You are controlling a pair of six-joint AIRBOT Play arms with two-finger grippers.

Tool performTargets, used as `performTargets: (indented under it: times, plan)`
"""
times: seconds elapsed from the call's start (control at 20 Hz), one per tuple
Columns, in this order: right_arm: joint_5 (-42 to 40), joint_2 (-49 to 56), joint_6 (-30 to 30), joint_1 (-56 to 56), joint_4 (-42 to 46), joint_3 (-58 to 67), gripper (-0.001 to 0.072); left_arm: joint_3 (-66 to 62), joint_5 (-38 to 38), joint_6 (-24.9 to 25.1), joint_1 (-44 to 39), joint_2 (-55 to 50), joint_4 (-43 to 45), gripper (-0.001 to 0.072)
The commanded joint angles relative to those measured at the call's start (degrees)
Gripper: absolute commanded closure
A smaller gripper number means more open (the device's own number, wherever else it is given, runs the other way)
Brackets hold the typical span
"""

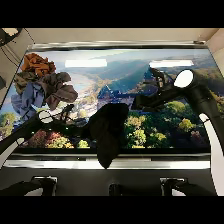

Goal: Fold the shirts.

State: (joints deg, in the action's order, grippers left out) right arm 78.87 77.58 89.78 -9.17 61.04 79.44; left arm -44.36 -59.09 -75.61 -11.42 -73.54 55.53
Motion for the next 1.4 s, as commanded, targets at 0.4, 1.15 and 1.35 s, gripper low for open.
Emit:
performTargets:
  times: [0.4, 1.15, 1.35]
  plan:
    - [-5.9, 15.5, 1.7, 0.0, -3.4, 0.0, 0.0012, 0.6, 9.5, 3.7, -3.0, -5.6, -5.6, 0.0635]
    - [-20.5, 25.1, 0.9, -2.4, -15.0, 0.1, 0.0657, -3.1, 5.7, 4.3, -2.6, -5.0, -5.1, 0.0670]
    - [-21.6, 19.2, -3.1, -2.4, -5.2, 3.2, 0.0658, -10.6, 4.3, 4.0, -2.1, -1.7, 4.2, 0.0673]
